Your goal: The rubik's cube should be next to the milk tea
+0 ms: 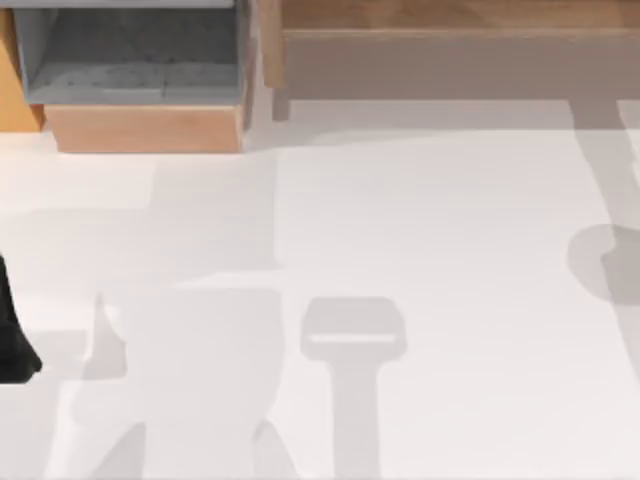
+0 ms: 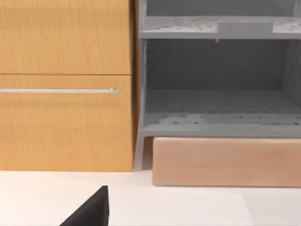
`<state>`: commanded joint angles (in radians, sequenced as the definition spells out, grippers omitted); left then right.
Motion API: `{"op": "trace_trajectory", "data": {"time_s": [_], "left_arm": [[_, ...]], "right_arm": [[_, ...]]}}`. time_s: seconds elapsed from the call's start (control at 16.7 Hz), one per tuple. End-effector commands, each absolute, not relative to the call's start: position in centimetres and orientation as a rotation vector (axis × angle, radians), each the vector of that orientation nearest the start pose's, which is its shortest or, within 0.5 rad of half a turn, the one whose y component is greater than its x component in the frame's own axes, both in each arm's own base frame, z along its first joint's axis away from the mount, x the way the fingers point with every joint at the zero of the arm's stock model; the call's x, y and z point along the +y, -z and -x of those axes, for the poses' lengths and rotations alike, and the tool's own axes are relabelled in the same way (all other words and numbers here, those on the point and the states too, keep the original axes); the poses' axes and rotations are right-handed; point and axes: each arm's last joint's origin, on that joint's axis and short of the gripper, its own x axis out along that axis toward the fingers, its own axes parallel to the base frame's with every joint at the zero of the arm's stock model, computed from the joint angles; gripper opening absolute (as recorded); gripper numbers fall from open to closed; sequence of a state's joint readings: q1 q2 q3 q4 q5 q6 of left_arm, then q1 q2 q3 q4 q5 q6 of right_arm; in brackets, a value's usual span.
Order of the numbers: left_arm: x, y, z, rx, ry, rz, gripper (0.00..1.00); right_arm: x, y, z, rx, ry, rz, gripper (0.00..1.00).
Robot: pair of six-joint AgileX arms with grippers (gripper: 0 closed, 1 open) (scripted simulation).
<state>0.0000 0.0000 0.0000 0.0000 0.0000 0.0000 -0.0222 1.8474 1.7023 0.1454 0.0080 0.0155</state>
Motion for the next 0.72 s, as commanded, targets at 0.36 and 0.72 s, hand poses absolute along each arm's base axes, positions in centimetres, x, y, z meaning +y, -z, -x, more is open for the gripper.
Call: {"op": "trace_trajectory", "data": {"time_s": [0.36, 0.72], "left_arm": [[-0.12, -16.0, -10.57, 0.0, 0.0, 0.0, 1.0], [-0.12, -16.0, -10.57, 0.0, 0.0, 0.0, 1.0]], "right_arm": [[-0.4, -37.77, -44.79, 0.0, 0.01, 0.0, 0.02], [-0.4, -37.77, -44.79, 0.0, 0.01, 0.0, 0.0]]}}
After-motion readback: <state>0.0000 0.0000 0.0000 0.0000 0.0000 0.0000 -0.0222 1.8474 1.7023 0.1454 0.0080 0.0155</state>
